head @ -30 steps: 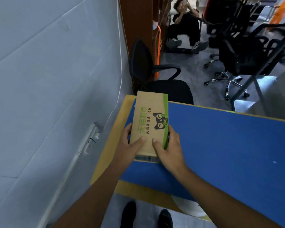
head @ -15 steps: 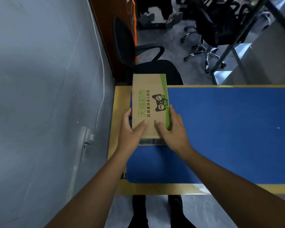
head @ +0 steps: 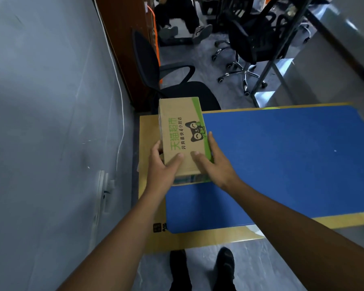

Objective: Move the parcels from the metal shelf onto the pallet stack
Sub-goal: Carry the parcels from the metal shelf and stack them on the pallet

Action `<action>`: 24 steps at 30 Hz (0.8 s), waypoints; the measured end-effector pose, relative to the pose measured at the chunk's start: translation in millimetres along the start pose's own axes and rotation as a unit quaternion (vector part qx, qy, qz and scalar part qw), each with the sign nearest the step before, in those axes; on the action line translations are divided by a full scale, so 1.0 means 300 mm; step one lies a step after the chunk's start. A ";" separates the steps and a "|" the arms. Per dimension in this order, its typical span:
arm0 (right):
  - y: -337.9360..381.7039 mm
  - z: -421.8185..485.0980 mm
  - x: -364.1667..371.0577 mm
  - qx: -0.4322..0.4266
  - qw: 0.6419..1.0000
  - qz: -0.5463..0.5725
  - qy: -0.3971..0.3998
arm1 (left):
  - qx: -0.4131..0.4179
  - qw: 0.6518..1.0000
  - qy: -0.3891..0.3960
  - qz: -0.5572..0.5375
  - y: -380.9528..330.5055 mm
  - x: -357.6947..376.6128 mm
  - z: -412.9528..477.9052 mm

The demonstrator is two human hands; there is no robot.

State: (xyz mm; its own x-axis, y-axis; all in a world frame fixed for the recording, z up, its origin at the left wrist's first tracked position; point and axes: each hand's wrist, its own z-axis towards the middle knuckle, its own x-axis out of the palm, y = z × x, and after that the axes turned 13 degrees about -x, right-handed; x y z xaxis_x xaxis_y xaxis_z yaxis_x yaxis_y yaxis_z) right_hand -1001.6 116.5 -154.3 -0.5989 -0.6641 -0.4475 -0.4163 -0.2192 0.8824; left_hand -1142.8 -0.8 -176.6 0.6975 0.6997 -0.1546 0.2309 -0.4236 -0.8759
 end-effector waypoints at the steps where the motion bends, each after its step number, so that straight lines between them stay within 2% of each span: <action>1: -0.002 -0.005 -0.012 -0.004 1.000 0.014 0.005 | 0.004 1.000 -0.007 0.010 -0.010 -0.004 -0.009; 3: -0.012 -0.023 -0.053 -0.008 0.999 0.040 -0.004 | 0.041 0.998 -0.033 0.034 -0.043 -0.002 -0.042; 5: -0.037 -0.057 -0.110 -0.012 0.999 0.040 -0.031 | 0.112 0.990 -0.060 0.065 -0.097 0.022 -0.093; 8: -0.092 -0.162 -0.233 -0.018 0.996 0.012 -0.084 | 0.201 0.972 -0.044 0.117 -0.182 0.127 -0.178; 12: -0.196 -0.442 -0.468 -0.008 0.986 -0.048 -0.162 | 0.231 0.950 0.082 0.192 -0.226 0.393 -0.325; 16: -0.324 -0.869 -0.758 0.045 0.954 -0.115 -0.274 | 0.256 0.914 0.214 0.232 -0.171 0.754 -0.576; 20: -0.448 -1.392 -0.988 0.125 0.900 -0.178 -0.378 | 0.297 0.848 0.350 0.266 -0.070 1.132 -0.963; 24: -0.542 -1.907 -1.117 0.192 0.837 -0.203 -0.470 | 0.320 0.764 0.476 0.295 0.069 1.445 -1.399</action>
State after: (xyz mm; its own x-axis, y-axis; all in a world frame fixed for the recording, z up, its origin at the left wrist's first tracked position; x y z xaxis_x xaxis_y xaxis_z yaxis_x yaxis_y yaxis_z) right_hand -341.7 -34.2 -64.8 -0.5530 0.3059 -0.7750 -0.7973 0.0758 0.5988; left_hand -550.9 52.1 -69.9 0.7995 -0.3698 -0.4733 -0.4813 0.0771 -0.8732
